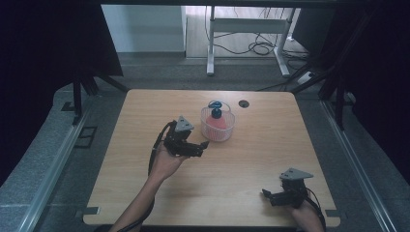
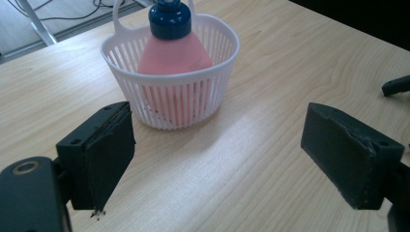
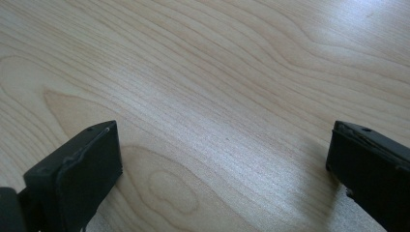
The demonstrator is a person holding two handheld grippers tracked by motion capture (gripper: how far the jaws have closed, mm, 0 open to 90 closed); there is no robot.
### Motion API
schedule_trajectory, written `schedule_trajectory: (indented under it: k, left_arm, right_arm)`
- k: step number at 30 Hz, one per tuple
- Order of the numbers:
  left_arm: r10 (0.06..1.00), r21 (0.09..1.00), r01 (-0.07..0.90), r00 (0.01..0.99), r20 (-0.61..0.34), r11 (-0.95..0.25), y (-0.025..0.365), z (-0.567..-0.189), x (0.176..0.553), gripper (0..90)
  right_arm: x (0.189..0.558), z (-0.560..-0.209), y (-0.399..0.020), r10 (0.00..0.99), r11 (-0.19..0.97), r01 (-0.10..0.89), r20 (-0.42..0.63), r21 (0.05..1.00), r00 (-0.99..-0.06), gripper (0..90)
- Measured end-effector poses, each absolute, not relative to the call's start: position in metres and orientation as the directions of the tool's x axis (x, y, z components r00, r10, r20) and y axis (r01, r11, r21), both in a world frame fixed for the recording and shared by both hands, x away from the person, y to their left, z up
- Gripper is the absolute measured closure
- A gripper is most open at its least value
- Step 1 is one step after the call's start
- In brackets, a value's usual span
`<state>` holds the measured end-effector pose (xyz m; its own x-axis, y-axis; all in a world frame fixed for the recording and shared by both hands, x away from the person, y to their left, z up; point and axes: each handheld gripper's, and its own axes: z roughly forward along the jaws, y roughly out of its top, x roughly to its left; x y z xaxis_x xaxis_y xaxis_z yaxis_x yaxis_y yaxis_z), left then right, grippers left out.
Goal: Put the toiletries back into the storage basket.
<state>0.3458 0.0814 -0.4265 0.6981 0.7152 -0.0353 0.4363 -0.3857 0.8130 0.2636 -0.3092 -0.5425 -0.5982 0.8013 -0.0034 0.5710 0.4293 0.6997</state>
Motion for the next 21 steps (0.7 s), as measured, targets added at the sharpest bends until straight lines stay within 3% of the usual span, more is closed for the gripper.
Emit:
schedule_trajectory:
  k: [21]
  left_arm:
    - [0.711, 0.812, 0.446, 0.701, -0.056, -0.376, 0.098, -0.44, 0.323, 11.9]
  right_arm:
    - [0.263, -0.542, -0.309, 0.803, 0.428, 0.572, -0.004, 0.699, -0.596, 0.0]
